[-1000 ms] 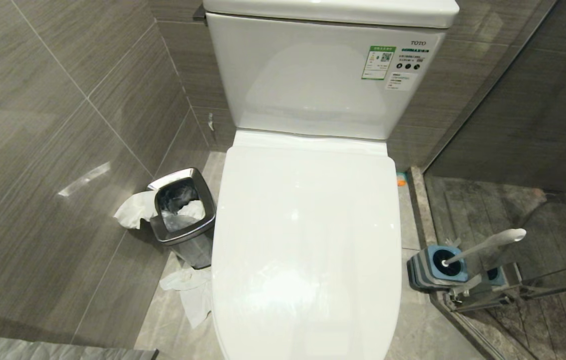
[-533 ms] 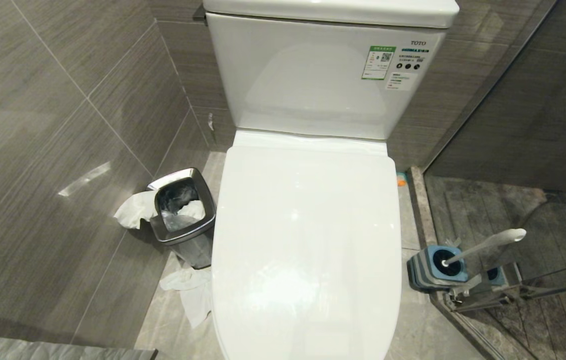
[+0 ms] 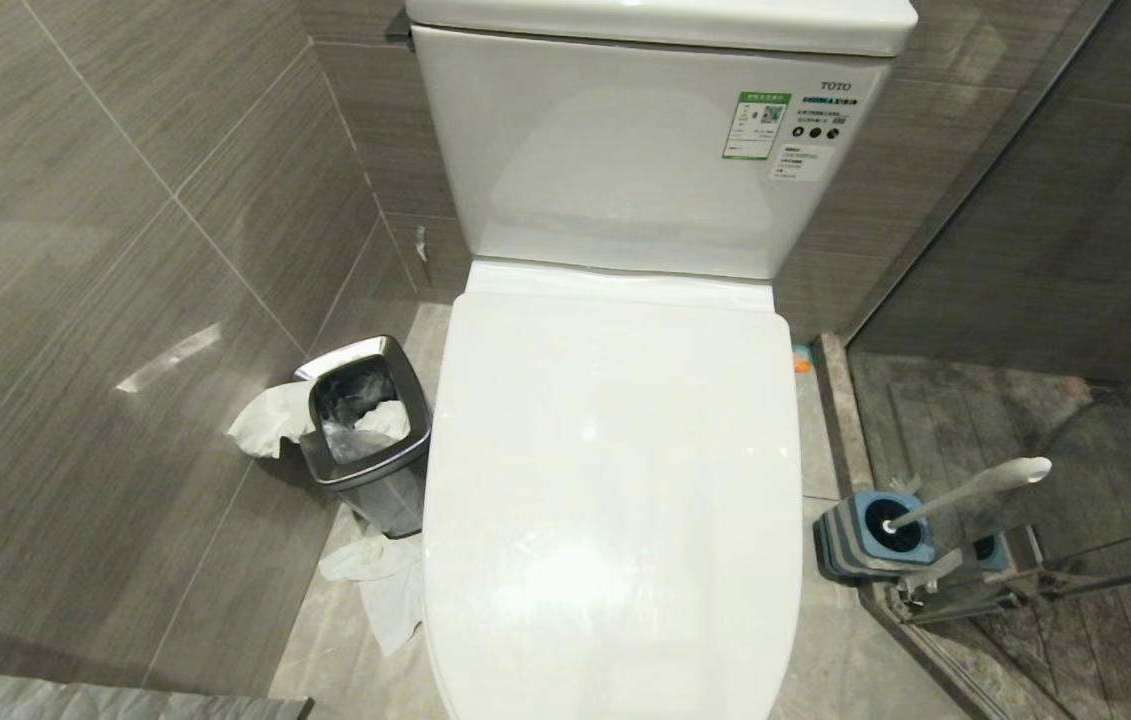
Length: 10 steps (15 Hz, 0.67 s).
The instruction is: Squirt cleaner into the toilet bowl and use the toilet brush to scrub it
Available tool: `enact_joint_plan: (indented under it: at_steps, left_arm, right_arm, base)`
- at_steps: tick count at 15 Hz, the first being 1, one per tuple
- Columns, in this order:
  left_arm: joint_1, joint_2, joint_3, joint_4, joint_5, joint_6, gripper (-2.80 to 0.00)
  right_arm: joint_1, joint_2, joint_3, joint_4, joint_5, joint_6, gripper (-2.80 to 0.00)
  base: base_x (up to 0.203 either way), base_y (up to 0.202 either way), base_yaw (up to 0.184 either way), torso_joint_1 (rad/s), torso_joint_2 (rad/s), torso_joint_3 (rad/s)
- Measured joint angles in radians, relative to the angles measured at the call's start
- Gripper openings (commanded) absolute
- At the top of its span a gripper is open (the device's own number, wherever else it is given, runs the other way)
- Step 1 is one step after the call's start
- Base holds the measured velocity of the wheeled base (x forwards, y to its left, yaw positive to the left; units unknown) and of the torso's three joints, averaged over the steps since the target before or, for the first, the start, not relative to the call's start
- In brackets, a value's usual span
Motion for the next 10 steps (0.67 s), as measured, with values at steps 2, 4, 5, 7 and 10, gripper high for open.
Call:
enact_joint_plan:
  at_steps: [2, 4, 5, 7, 10]
  left_arm:
    - [0.000, 0.000, 0.000, 0.000, 0.000, 0.000, -2.80]
    - [0.000, 0.000, 0.000, 0.000, 0.000, 0.000, -2.80]
    - [0.000, 0.000, 0.000, 0.000, 0.000, 0.000, -2.80]
    - [0.000, 0.000, 0.000, 0.000, 0.000, 0.000, -2.80]
    - [0.000, 0.000, 0.000, 0.000, 0.000, 0.000, -2.80]
  right_arm:
    - [0.000, 0.000, 0.000, 0.000, 0.000, 0.000, -2.80]
    - [0.000, 0.000, 0.000, 0.000, 0.000, 0.000, -2.80]
    - [-0.001, 0.000, 0.000, 0.000, 0.000, 0.000, -2.80]
    - [-0.001, 0.000, 0.000, 0.000, 0.001, 0.000, -2.80]
    - [0.000, 0.000, 0.000, 0.000, 0.000, 0.000, -2.80]
  base:
    - [0.000, 0.000, 0.000, 0.000, 0.00, 0.000]
    - [0.000, 0.000, 0.000, 0.000, 0.00, 0.000]
    - [0.000, 0.000, 0.000, 0.000, 0.00, 0.000]
    - [0.000, 0.000, 0.000, 0.000, 0.00, 0.000]
    - [0.000, 0.000, 0.000, 0.000, 0.00, 0.000]
